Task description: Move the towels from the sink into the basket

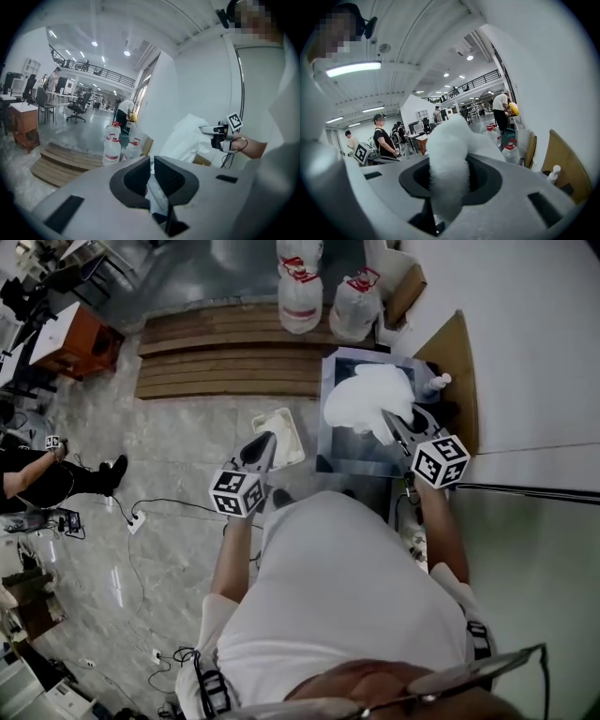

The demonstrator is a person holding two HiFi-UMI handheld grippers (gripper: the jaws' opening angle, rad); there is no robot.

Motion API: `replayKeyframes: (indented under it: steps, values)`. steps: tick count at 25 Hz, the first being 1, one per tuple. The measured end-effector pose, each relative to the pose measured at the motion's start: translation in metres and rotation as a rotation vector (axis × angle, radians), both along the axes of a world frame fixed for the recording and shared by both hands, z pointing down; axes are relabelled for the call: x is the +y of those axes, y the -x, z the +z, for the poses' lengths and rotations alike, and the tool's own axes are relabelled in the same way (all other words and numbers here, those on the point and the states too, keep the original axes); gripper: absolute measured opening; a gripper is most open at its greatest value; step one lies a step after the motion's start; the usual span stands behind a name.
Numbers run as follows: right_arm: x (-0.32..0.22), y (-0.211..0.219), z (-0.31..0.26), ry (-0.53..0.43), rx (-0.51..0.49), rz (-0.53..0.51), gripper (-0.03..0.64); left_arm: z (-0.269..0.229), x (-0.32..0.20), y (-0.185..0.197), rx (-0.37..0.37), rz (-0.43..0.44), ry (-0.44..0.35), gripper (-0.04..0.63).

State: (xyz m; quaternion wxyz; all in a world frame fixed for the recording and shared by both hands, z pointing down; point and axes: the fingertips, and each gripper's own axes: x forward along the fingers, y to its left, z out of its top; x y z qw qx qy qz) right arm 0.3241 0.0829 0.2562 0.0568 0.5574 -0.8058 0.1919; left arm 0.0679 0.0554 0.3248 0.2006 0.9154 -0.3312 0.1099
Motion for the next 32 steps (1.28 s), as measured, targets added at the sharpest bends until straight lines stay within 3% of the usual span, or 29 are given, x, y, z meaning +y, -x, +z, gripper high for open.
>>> replayKeyframes:
  steps: [11, 21, 27, 32]
  values:
    - [-0.013, 0.031, 0.001, 0.017, 0.023, -0.05, 0.126, 0.003, -0.011, 0.025, 0.014, -0.042, -0.008, 0.029]
    - [-0.052, 0.116, 0.01, 0.052, 0.016, -0.182, 0.126, 0.028, -0.019, 0.085, -0.008, -0.103, 0.022, 0.029]
    - [-0.09, 0.184, 0.053, 0.124, 0.005, -0.267, 0.126, 0.059, -0.031, 0.127, -0.021, -0.15, 0.074, 0.029]
    - [-0.123, 0.232, 0.133, 0.22, 0.018, -0.294, 0.126, 0.101, -0.045, 0.154, -0.041, -0.159, 0.094, 0.029]
